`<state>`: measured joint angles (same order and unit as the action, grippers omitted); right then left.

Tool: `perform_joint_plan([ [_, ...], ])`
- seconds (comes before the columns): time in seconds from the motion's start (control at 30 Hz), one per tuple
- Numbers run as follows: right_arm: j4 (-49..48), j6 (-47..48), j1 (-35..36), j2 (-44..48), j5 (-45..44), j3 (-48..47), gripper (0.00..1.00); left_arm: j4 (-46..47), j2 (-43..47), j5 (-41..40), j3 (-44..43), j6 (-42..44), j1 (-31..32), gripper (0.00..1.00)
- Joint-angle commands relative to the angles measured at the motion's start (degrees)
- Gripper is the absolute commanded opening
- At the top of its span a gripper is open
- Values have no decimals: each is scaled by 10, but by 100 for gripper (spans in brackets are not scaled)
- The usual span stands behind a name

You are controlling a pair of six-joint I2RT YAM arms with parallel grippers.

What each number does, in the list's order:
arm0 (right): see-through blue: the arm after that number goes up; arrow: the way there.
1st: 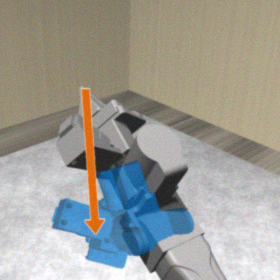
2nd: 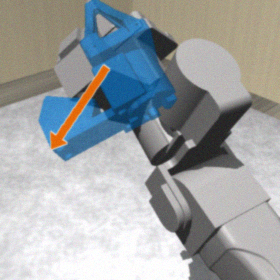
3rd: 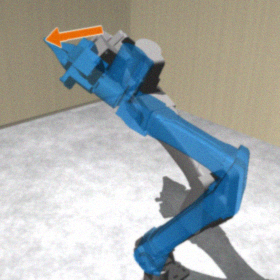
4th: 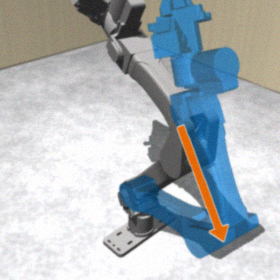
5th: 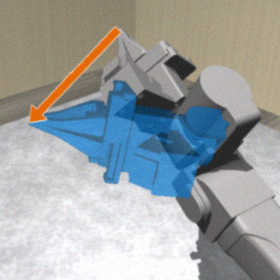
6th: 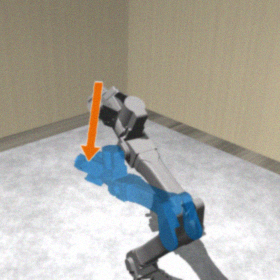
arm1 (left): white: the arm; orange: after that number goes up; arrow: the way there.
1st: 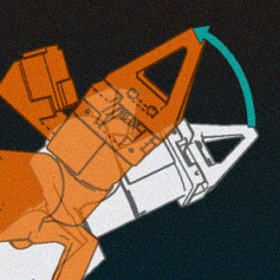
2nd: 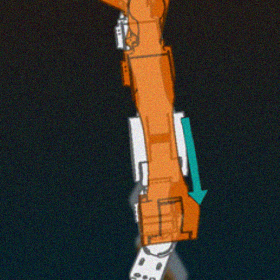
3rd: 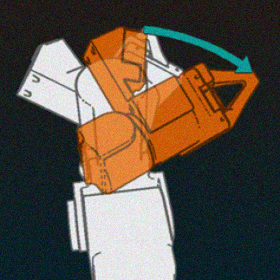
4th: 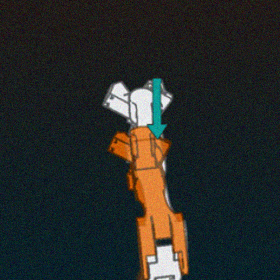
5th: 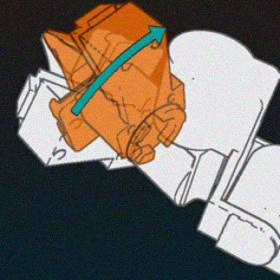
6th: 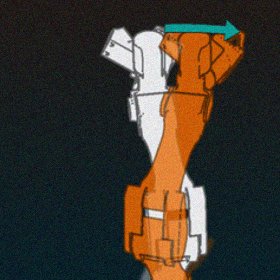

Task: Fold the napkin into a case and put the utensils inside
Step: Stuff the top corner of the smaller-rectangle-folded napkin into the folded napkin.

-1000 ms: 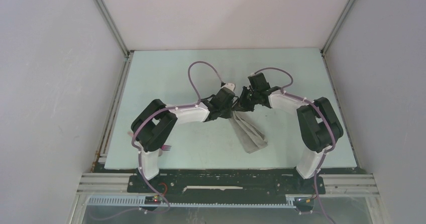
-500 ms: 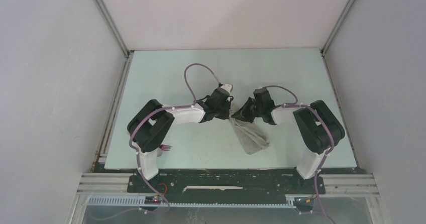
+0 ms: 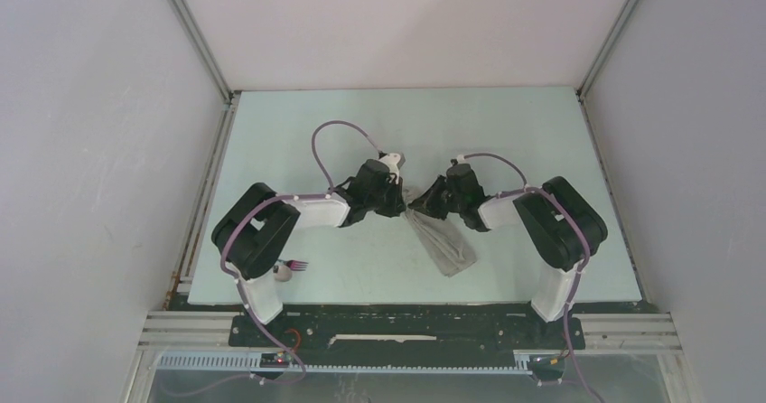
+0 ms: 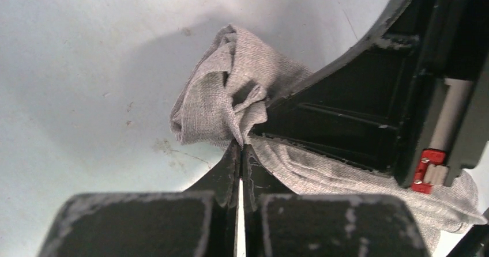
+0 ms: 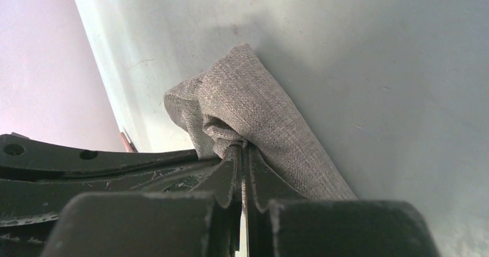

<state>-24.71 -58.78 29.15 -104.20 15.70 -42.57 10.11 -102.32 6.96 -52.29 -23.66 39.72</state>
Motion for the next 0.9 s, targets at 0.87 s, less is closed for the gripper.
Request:
perform_joint_plan([
  [0.87, -6, 160, -23, 26, 133, -35, 38, 78, 35, 48, 46, -14, -31, 0],
])
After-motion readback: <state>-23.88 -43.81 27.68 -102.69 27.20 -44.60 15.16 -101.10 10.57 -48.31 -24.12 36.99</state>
